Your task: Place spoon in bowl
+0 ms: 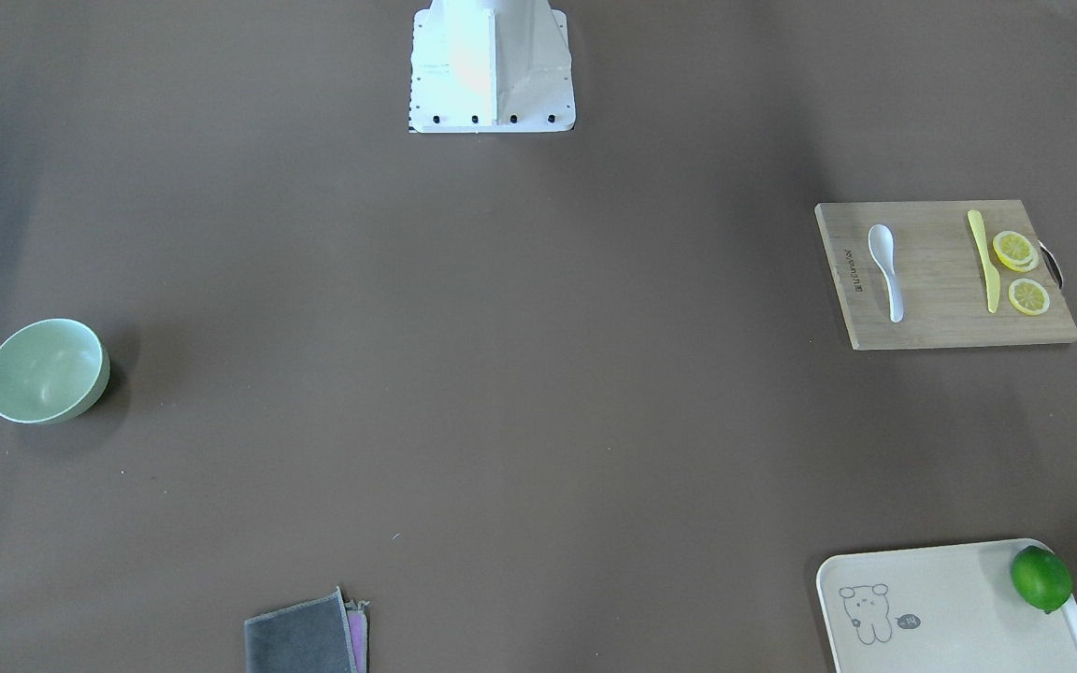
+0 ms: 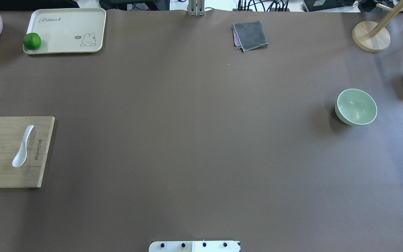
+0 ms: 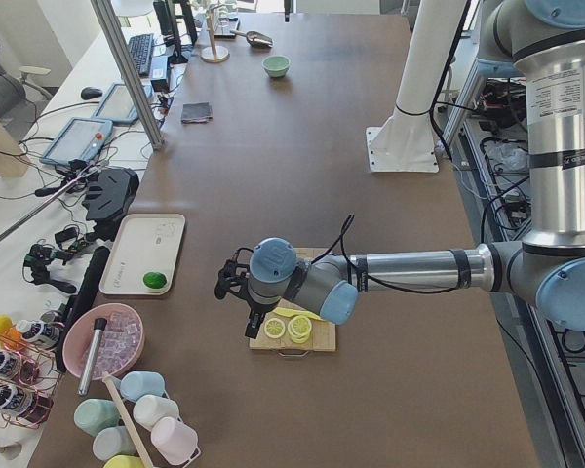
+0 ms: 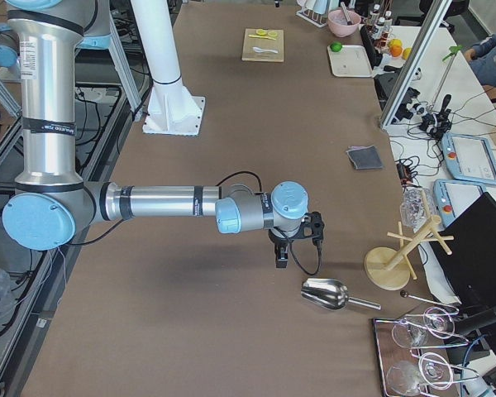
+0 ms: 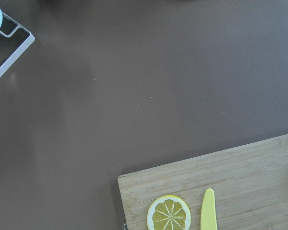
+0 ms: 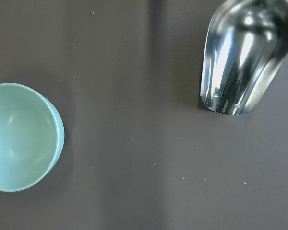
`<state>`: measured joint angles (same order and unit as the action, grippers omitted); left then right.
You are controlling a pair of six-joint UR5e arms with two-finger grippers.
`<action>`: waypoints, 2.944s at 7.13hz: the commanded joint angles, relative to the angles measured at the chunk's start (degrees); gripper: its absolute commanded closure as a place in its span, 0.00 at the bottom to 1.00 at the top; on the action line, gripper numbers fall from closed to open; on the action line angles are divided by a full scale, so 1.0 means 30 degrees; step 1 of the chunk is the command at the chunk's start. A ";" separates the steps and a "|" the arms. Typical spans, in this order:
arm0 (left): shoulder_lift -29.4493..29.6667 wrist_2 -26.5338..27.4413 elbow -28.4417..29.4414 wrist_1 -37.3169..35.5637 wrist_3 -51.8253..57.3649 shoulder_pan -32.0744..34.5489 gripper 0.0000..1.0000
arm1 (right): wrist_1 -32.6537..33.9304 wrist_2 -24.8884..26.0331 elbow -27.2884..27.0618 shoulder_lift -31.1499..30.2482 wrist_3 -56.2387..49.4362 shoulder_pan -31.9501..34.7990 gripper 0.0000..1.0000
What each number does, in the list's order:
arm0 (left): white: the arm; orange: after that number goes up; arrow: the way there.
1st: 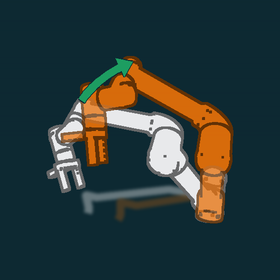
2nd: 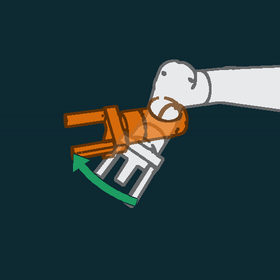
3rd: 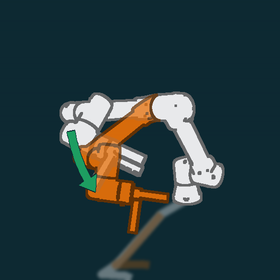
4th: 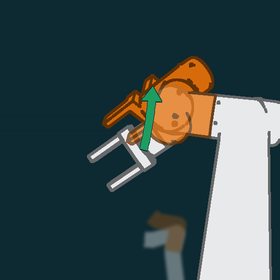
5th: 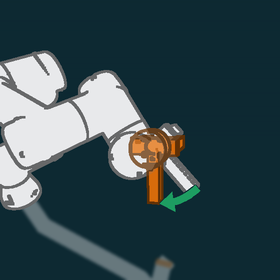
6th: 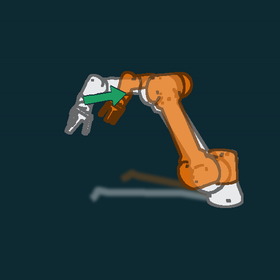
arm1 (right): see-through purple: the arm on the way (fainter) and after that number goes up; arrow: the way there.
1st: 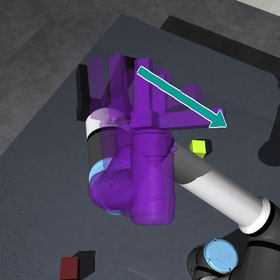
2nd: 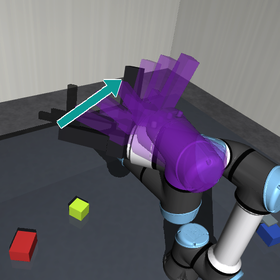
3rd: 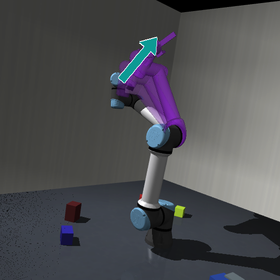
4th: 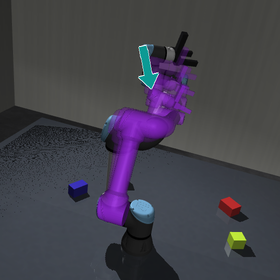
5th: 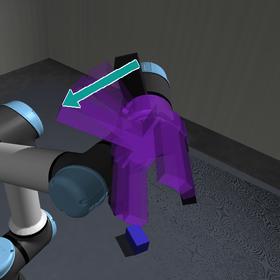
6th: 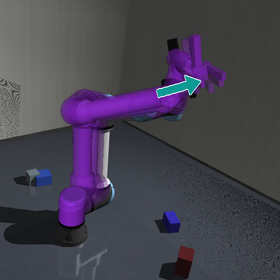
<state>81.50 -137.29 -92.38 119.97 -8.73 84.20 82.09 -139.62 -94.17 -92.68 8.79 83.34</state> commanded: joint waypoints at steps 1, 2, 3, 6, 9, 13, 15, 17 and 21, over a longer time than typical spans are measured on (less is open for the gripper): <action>0.0022 0.0001 -0.0054 0.0000 0.0038 0.0001 0.02 | 0.0000 0.0015 0.0160 0.0073 0.0001 -0.0005 0.00; 0.0022 0.0001 -0.0084 0.0058 0.0068 -0.0028 0.02 | -0.0290 -0.0014 0.0103 0.0044 0.0001 0.0024 0.00; -0.0007 -0.0028 -0.0114 0.0146 -0.0077 0.0000 0.02 | -0.1047 -0.0043 0.0189 -0.0043 0.0001 -0.0005 0.00; -0.0007 -0.0028 -0.0319 0.0556 -0.0108 -0.0028 0.02 | -0.2514 -0.0219 0.0366 -0.0160 -0.0057 -0.0296 0.00; 0.0022 -0.0029 -0.1368 0.0906 -0.3722 -0.0900 0.02 | -0.2900 -0.0190 0.0453 -0.0044 0.0088 -0.1496 0.00; 0.0286 0.1108 -0.1898 0.1376 -0.7716 -0.4236 0.02 | -0.4391 -0.0250 0.0483 0.0539 0.4384 -0.2960 0.05; 0.0257 0.2541 -0.1989 0.2923 -1.0671 -0.6551 0.02 | -0.4394 -0.0220 0.2083 0.2346 0.5558 -0.3313 0.06; 0.0257 0.3019 -0.2018 0.2959 -1.0830 -0.7642 0.03 | -0.4424 -0.0132 0.3089 0.3061 0.5889 -0.3957 0.07; 0.0460 0.3106 -0.2018 0.2959 -1.1791 -0.8671 0.03 | -0.5007 0.0513 0.4728 0.3794 0.5948 -0.5073 0.15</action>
<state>82.51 -128.04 -98.35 128.80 -42.62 58.65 68.02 -138.51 -81.59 -81.68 26.55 68.67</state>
